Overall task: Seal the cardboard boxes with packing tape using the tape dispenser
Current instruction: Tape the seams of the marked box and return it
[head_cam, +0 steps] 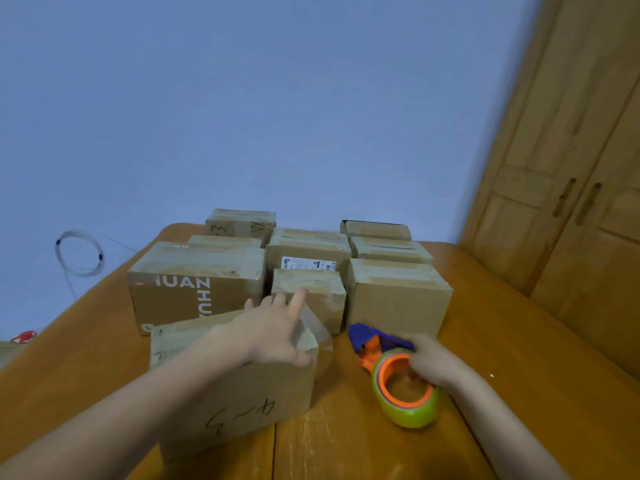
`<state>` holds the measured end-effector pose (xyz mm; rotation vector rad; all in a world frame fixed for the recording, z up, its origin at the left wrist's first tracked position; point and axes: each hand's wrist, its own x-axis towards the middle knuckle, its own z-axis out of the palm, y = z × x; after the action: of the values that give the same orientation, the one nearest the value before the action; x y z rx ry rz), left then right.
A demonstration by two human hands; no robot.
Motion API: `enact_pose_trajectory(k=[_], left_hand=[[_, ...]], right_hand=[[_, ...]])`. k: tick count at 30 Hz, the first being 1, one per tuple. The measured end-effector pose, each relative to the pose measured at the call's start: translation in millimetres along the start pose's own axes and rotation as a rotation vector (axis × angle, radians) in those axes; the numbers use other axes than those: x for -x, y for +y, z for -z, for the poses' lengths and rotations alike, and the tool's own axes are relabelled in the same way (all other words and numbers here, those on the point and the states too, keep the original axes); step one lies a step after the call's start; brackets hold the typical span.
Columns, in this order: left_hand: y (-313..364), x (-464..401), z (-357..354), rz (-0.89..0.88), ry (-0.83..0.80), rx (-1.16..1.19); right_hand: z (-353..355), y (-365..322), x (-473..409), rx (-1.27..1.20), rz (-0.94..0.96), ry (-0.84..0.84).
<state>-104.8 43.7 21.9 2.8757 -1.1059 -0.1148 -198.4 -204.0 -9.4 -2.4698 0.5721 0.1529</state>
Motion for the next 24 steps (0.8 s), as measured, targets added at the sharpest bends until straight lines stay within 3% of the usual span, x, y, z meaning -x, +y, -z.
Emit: enact_pose_trajectory(k=[5,9,11,14,17,20,24], left_hand=[[-15,10,5,-0.161,-0.041,0.042],[-19,14,-1,-0.179,-0.044,0.049],[-21,15,-7,-0.162,-0.035,0.034],[-23,15,-12,-0.171,0.033,0.067],[-25,16,-13,-0.173,0.05,0.111],[-28,16,-14,-0.154,0.028,0.083],[-29,17,-14,-0.162,0.027,0.123]], right_hand=[[-19,24,-23,-0.012,-0.029,0.008],[-25,21,-30,0.288,-0.031,0.019],[-24,11,-24,0.381,0.022,0.111],[-29,-18,-3,0.043,0.493,0.311],[-54,-46,8,-0.305,0.775,0.297],[-86,-56,0,-0.357,0.905,0.338],[-110,-50,-9,-0.42,0.914,0.354]])
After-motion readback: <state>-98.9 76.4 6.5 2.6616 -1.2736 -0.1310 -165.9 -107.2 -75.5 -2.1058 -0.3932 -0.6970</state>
